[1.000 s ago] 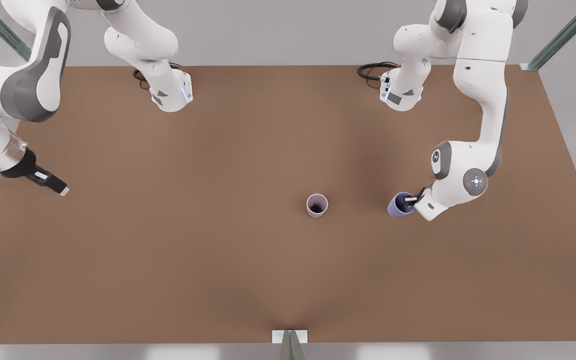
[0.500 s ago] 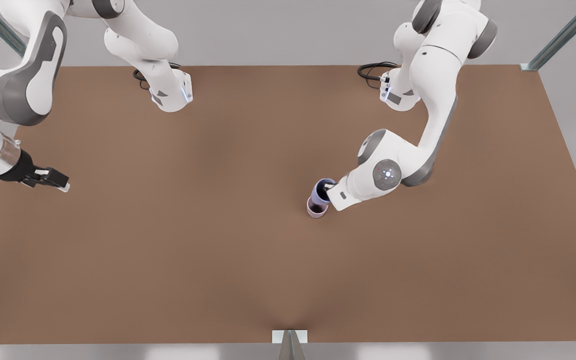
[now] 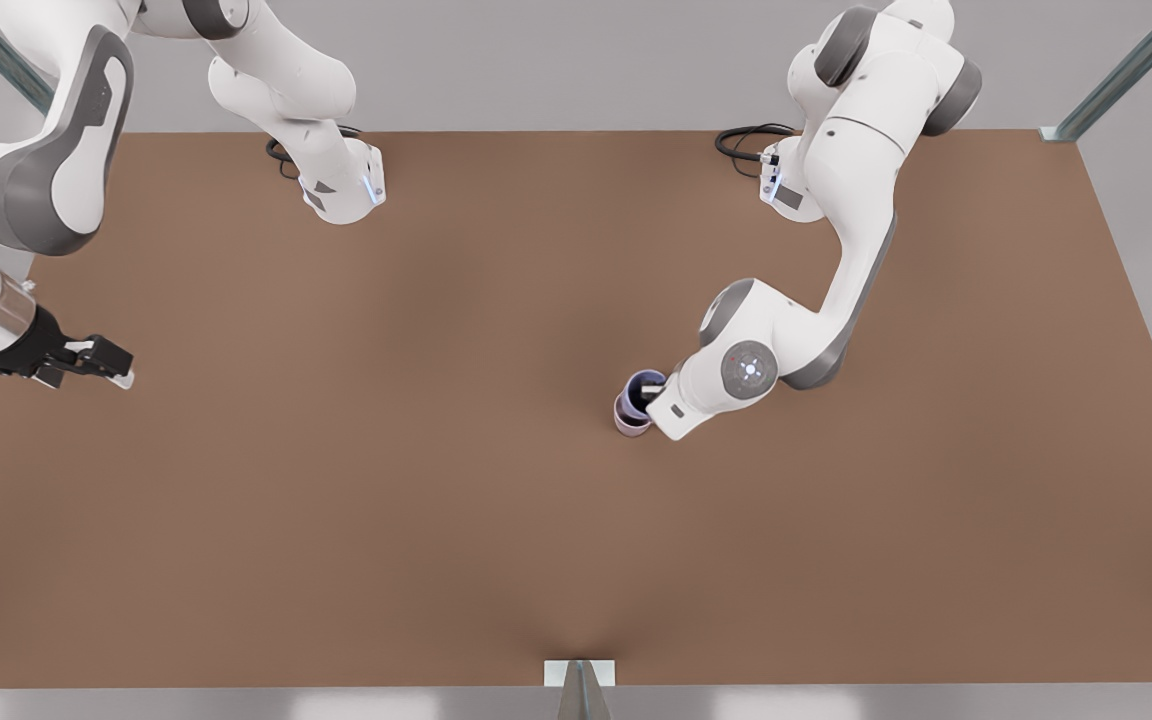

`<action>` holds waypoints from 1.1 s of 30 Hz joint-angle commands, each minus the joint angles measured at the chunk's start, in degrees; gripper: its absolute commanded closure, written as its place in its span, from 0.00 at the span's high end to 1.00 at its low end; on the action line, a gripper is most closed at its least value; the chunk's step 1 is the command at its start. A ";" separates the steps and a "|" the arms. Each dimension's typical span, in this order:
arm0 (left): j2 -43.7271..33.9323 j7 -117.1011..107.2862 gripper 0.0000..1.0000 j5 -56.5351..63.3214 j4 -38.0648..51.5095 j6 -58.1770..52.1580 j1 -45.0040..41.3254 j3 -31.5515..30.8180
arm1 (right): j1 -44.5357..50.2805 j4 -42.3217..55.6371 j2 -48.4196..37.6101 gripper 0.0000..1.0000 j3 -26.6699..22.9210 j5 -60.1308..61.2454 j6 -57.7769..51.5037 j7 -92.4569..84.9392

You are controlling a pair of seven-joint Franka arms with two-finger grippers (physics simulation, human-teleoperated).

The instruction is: Stack the cups, with the pink cup at the bottom and the purple cup at the top

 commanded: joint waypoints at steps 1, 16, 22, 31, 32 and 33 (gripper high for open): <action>0.14 -8.80 0.23 0.65 0.06 0.47 0.02 0.01 | 0.02 0.02 -0.04 1.00 -0.05 -0.22 0.94 -5.47; 2.25 -8.71 0.42 0.74 -0.03 2.05 -0.24 0.10 | 0.38 0.11 -0.30 1.00 0.04 -0.13 0.41 -5.47; 2.25 -8.80 0.51 0.74 -0.12 1.96 -0.24 0.10 | 0.38 0.11 -0.31 1.00 0.04 -0.22 0.32 -5.47; 2.25 -8.89 1.00 0.74 -0.03 1.96 -0.33 0.10 | 0.46 0.11 -0.30 1.00 0.04 -0.22 0.41 -5.47; 2.25 -8.98 1.00 0.74 -0.03 1.96 -0.33 0.10 | 0.46 0.11 -0.30 1.00 0.04 -0.30 0.41 -5.47; 2.25 -8.98 1.00 0.74 -0.03 1.96 -0.33 0.10 | 0.55 0.11 -0.30 1.00 0.04 -0.30 0.41 -5.47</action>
